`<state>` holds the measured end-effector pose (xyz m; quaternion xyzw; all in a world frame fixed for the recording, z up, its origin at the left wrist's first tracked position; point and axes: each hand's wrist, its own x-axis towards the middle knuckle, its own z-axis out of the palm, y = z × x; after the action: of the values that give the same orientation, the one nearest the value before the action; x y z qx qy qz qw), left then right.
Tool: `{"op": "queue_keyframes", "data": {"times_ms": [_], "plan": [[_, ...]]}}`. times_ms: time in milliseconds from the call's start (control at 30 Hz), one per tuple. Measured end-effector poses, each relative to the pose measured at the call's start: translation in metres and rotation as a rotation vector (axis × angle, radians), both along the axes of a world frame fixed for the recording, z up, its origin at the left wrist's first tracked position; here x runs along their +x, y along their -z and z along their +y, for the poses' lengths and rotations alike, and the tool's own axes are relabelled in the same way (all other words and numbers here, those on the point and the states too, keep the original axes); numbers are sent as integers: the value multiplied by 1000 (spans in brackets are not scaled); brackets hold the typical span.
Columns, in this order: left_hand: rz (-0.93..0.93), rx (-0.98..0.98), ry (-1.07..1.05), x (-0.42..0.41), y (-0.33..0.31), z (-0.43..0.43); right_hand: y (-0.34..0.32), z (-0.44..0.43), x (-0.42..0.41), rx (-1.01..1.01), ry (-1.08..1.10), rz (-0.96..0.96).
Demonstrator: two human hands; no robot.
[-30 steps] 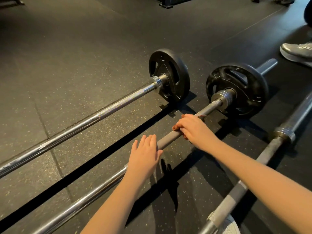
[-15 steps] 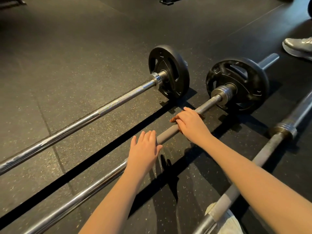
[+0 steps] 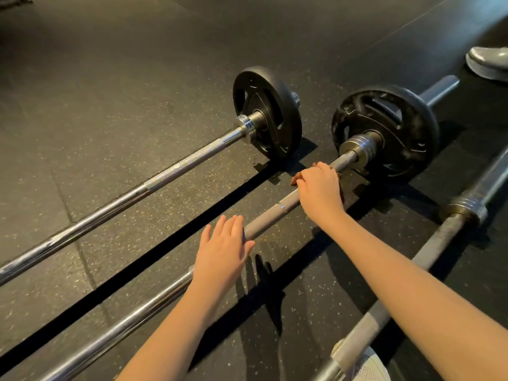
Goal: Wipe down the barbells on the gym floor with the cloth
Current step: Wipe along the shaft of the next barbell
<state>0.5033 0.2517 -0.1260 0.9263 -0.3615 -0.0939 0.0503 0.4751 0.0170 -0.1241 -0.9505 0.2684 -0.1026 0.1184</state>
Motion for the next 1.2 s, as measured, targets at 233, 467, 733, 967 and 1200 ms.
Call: {"op": "queue_keyframes", "data": {"times_ms": [233, 467, 733, 967, 1200], "plan": [[12, 15, -6, -1, -3, -1, -1, -19, -12, 62, -393, 51], [18, 30, -23, -2, -5, -1, 4, 13, -13, -9, -181, -70], [12, 41, -50, -2, -7, -3, 6, -45, 2, 116, -141, -69], [50, 77, -127, -8, -8, -8, 5, -15, -25, 120, -657, -6], [96, 242, -148, -12, -16, -16, 15, -2, -21, 231, -206, -34]]}}
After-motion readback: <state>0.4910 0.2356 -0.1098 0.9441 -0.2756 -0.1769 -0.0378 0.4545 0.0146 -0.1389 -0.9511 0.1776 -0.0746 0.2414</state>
